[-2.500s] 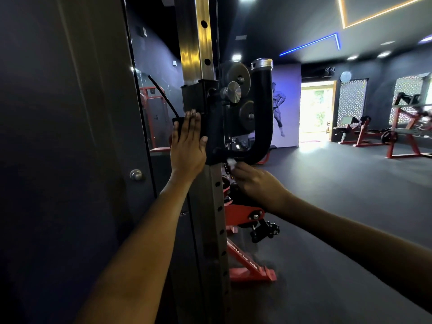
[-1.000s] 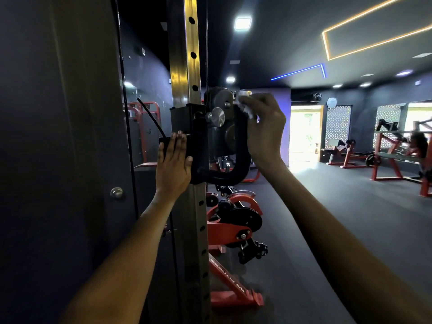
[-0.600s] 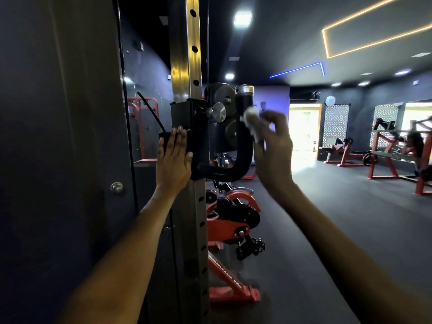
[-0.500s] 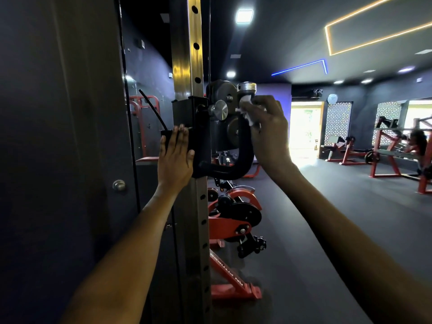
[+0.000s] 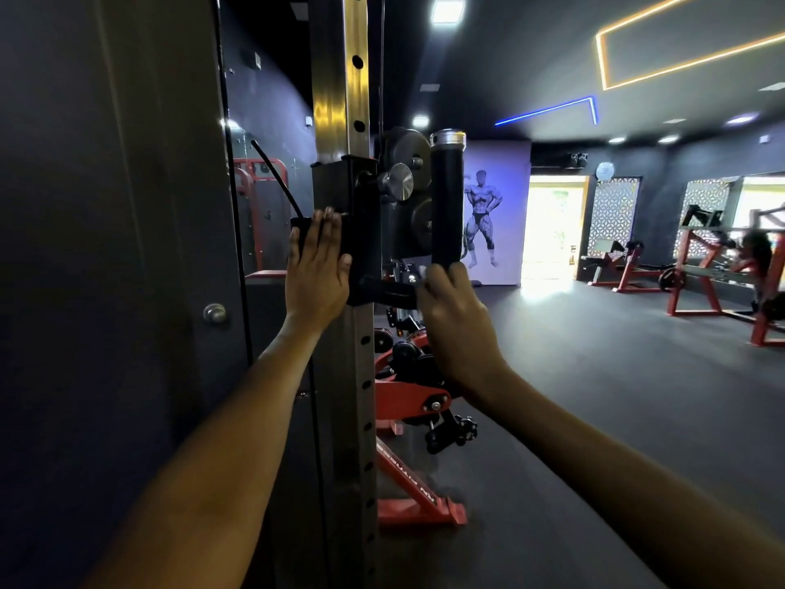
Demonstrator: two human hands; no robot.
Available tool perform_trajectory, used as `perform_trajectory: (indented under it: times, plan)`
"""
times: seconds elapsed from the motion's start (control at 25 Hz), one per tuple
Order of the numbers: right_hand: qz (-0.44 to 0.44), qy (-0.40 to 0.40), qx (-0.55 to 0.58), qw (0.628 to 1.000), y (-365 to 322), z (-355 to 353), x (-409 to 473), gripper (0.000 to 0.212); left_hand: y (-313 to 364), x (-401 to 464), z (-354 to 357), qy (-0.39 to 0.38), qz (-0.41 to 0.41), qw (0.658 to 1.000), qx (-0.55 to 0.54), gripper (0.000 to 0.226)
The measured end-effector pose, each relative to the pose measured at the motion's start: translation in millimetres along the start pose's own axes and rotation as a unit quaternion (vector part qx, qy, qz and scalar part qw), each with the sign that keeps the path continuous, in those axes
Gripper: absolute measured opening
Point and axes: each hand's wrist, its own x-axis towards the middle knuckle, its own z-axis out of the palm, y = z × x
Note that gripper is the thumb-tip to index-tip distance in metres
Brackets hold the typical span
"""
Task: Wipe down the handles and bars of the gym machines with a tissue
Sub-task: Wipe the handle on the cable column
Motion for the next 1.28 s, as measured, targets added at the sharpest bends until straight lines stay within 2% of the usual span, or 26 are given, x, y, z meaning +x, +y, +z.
perform_trajectory:
  times: [0.12,0.2,0.24,0.32,0.36,0.44,0.48,0.52,0.56,0.6,0.64,0.68,0.72,0.76,0.8,0.92,1.08,1.16,1.28]
  plan:
    - [-0.096,-0.122,-0.044,0.987,1,15,18,0.017,1,1,-3,-0.017,-0.005,1.000,0.002,0.057]
    - [-0.096,-0.293,-0.053,0.950,-9,34,38,0.022,1,2,-6,-0.030,-0.007,1.000,0.003,0.059]
    - [-0.081,-0.353,-0.052,0.931,-14,45,46,0.027,1,2,-8,-0.038,-0.010,0.999,0.006,0.059]
    - [-0.061,-0.395,-0.030,0.916,-21,56,54,0.031,0,2,-11,-0.047,-0.010,0.999,0.010,0.060]
    - [-0.075,-0.374,-0.028,0.924,-22,52,49,0.027,0,1,-13,-0.051,-0.006,0.999,0.011,0.060]
    - [-0.160,-0.246,-0.029,0.956,-5,50,19,0.017,0,0,-13,-0.058,-0.003,0.998,0.018,0.061]
    - [-0.183,-0.187,-0.007,0.965,8,45,-1,0.019,0,0,-14,-0.065,-0.004,0.998,0.022,0.060]
    - [-0.174,-0.161,0.021,0.971,22,41,-23,0.024,1,0,-14,-0.069,-0.007,0.997,0.023,0.058]
    - [-0.118,-0.157,0.049,0.979,33,34,-44,0.028,3,0,-14,-0.074,-0.011,0.997,0.022,0.056]
    - [-0.007,-0.157,0.095,0.983,42,31,-61,0.028,4,0,-13,-0.081,-0.018,0.996,0.020,0.055]
    - [0.149,-0.138,0.154,0.967,49,29,-70,0.027,6,1,-13,-0.086,-0.028,0.996,0.015,0.055]
    - [0.303,-0.108,0.211,0.923,54,28,-75,0.024,10,1,-12,-0.088,-0.039,0.995,0.008,0.055]
    - [0.407,-0.081,0.242,0.877,56,27,-78,0.023,15,-2,-11,-0.086,-0.055,0.995,-0.006,0.055]
    - [0.458,-0.069,0.248,0.851,57,27,-80,0.024,21,-8,-11,-0.083,-0.077,0.993,-0.030,0.055]
    - [0.461,-0.072,0.240,0.852,57,26,-82,0.025,30,-17,-11,-0.080,-0.102,0.990,-0.057,0.054]
    - [0.403,-0.119,0.208,0.883,54,12,-94,0.028,67,-57,-24,-0.076,-0.184,0.971,-0.136,0.055]
    - [0.396,-0.174,0.170,0.886,75,-8,-112,0.027,130,-125,-41,-0.074,-0.261,0.936,-0.226,0.046]
    - [0.403,-0.240,0.132,0.874,93,-18,-127,0.022,168,-149,-38,-0.161,-0.276,0.918,-0.233,0.040]
    - [0.380,-0.307,0.084,0.868,126,-41,-158,0.020,222,-166,-28,-0.319,-0.214,0.905,-0.185,0.043]
